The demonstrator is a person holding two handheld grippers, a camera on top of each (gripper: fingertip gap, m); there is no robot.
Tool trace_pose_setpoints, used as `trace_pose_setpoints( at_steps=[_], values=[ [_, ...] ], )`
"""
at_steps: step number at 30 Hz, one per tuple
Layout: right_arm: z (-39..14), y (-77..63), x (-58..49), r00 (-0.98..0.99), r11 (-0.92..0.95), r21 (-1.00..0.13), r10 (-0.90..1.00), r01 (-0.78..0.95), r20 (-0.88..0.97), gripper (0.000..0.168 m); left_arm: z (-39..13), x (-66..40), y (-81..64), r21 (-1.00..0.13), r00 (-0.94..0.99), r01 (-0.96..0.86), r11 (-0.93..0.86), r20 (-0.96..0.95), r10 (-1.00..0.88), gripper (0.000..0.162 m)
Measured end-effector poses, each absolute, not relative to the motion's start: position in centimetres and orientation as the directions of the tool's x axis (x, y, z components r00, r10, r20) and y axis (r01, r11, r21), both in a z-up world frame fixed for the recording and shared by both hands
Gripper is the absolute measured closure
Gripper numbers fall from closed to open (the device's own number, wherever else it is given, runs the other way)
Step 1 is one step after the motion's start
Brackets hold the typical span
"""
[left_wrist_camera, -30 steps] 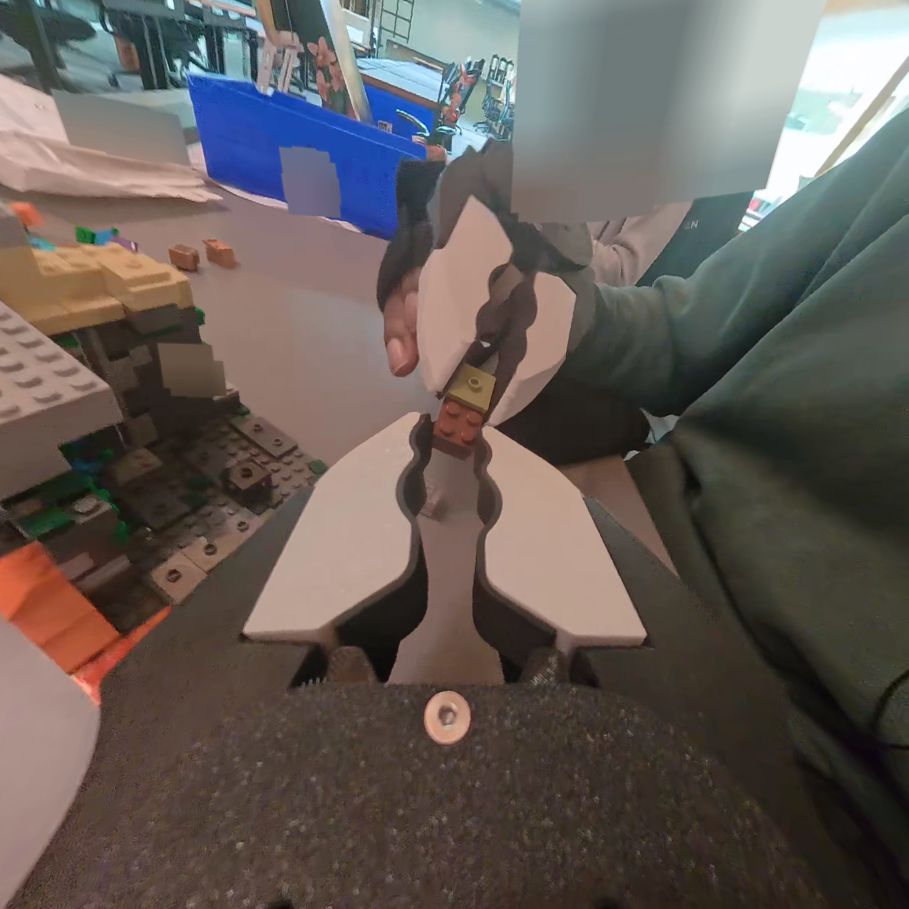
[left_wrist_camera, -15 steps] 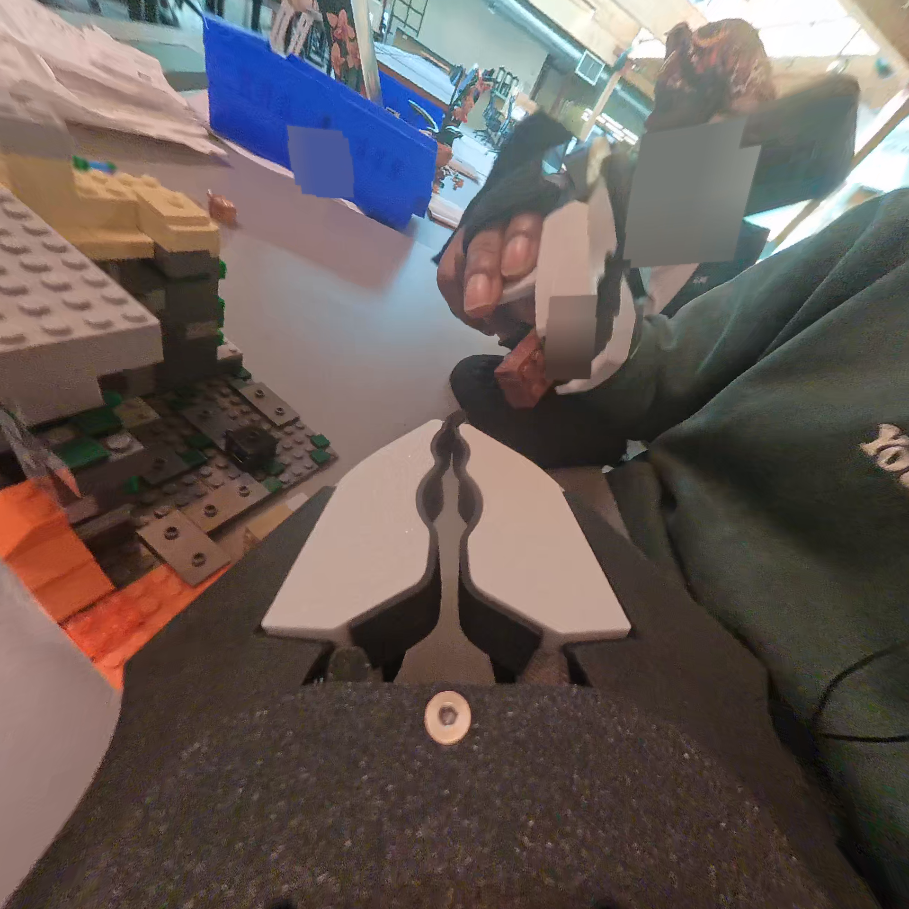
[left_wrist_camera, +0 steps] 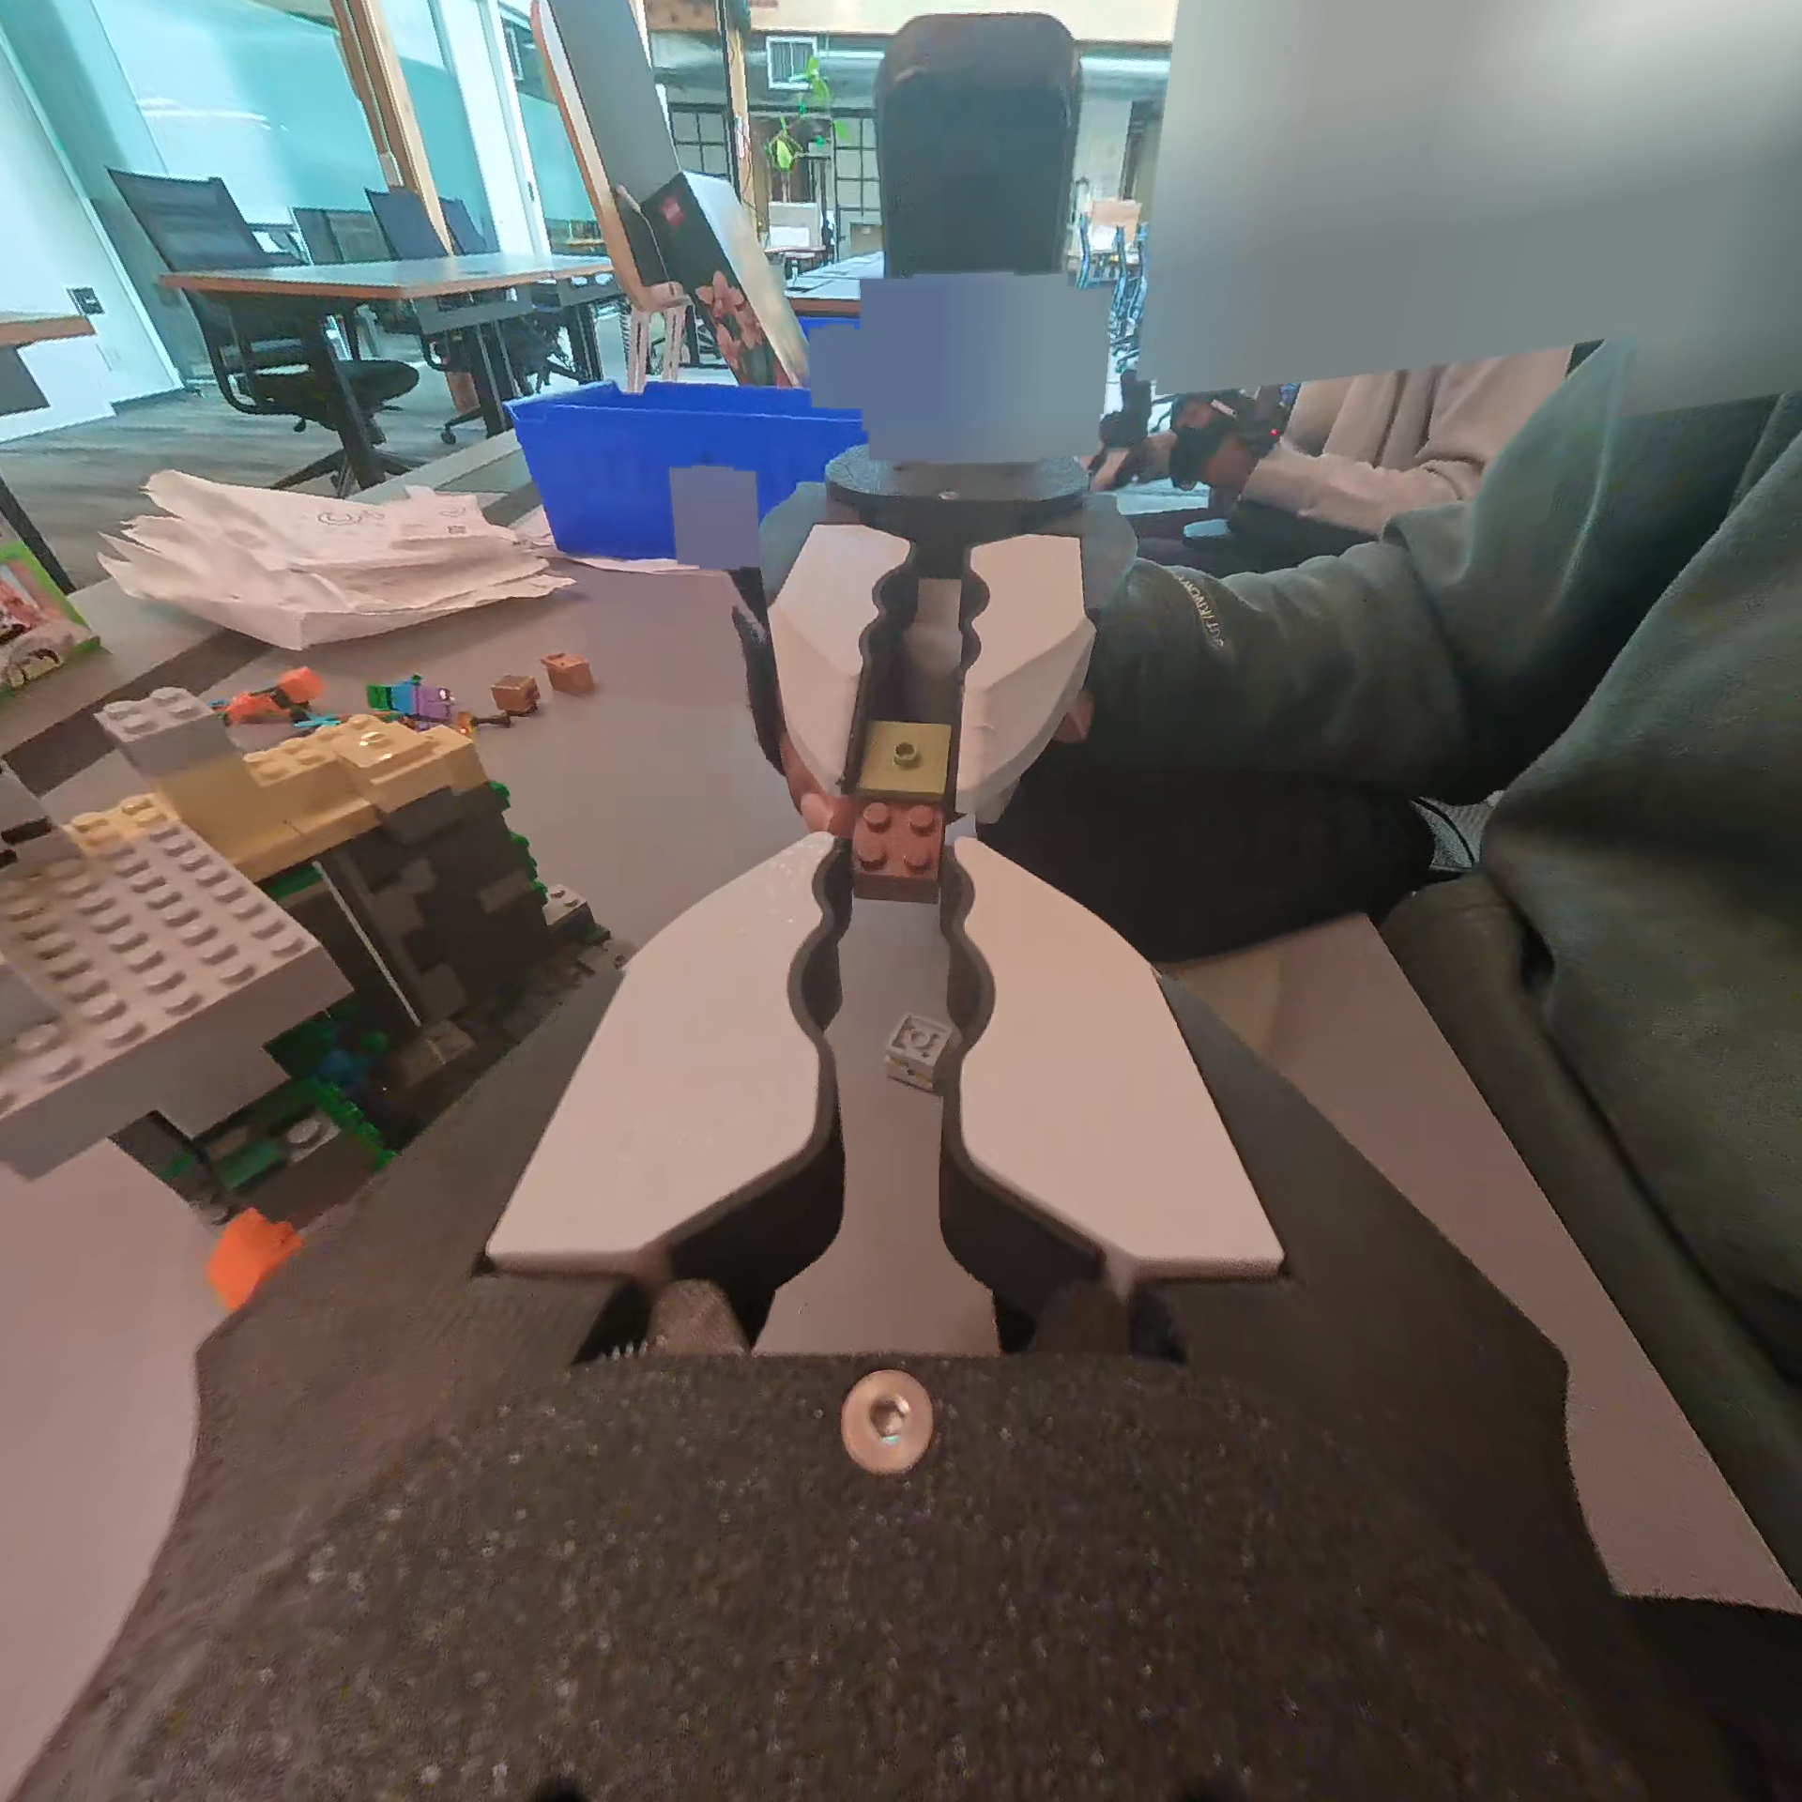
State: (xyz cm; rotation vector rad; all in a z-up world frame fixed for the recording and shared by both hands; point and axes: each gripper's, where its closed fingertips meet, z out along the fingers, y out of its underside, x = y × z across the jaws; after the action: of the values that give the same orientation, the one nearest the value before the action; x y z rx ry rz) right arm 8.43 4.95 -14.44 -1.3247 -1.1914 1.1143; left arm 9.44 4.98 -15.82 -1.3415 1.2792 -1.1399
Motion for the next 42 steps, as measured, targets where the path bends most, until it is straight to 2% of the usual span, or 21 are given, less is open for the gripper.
trace_pose_setpoints(
  at_steps=[4,11,17,22,27,28,29,30,32,37,40,42],
  values=[
    [-15.6,5.4,8.5,0.112,-0.048,-0.987,0.993,0.155,-0.031,0.151,-16.8,9.3,5.4,-0.975,0.061,-0.221,0.021,-0.036,-0.998,0.145],
    [-17.1,6.1,8.6,0.179,0.010,-0.954,0.982,0.299,0.066,0.149,-18.1,9.4,6.1,-0.941,0.111,-0.321,0.107,-0.150,-0.982,0.145],
    [-16.4,6.5,8.5,0.162,-0.222,-0.958,0.968,0.183,-0.193,0.151,-17.4,9.3,6.6,-0.924,0.164,-0.316,0.214,-0.275,-0.947,0.145],
    [-15.3,6.6,8.5,0.060,-0.438,-0.898,0.898,0.038,-0.436,0.151,-16.4,9.3,6.6,-0.894,0.201,-0.315,0.319,-0.391,-0.898,0.144],
    [-13.8,6.7,8.6,-0.099,-0.651,-0.755,0.759,-0.078,-0.644,0.151,-15.2,9.3,6.3,-0.866,0.235,-0.300,0.401,-0.474,-0.848,0.144],
    [-13.2,6.9,8.8,-0.150,-0.709,-0.694,0.705,-0.121,-0.694,0.164,-15.3,9.3,6.5,-0.856,0.252,-0.316,0.409,-0.491,-0.834,0.145],
    [-13.0,7.0,8.8,-0.195,-0.760,-0.636,0.650,-0.134,-0.735,0.165,-15.3,9.4,6.4,-0.840,0.258,-0.319,0.439,-0.522,-0.813,0.145],
    [-13.2,6.8,8.6,-0.197,-0.762,-0.635,0.647,-0.127,-0.736,0.165,-15.1,9.6,6.1,-0.847,0.253,-0.302,0.436,-0.513,-0.821,0.145],
    [-12.8,6.7,8.4,-0.138,-0.682,-0.716,0.731,-0.149,-0.668,0.164,-15.0,9.7,5.9,-0.874,0.246,-0.273,0.403,-0.468,-0.849,0.145],
    [-12.8,7.5,8.8,-0.045,-0.598,-0.784,0.799,-0.167,-0.600,0.164,-15.9,9.3,6.9,-0.905,0.242,-0.297,0.304,-0.379,-0.893,0.145],
    [-13.7,7.7,9.4,0.074,-0.454,-0.889,0.886,-0.068,-0.458,0.164,-17.0,9.1,7.5,-0.894,0.237,-0.345,0.285,-0.377,-0.895,0.145],
    [-15.3,7.7,10.0,0.160,-0.329,-0.940,0.936,0.086,-0.313,0.159,-17.5,8.8,8.2,-0.888,0.252,-0.371,0.273,-0.379,-0.890,0.145]
  ],
)
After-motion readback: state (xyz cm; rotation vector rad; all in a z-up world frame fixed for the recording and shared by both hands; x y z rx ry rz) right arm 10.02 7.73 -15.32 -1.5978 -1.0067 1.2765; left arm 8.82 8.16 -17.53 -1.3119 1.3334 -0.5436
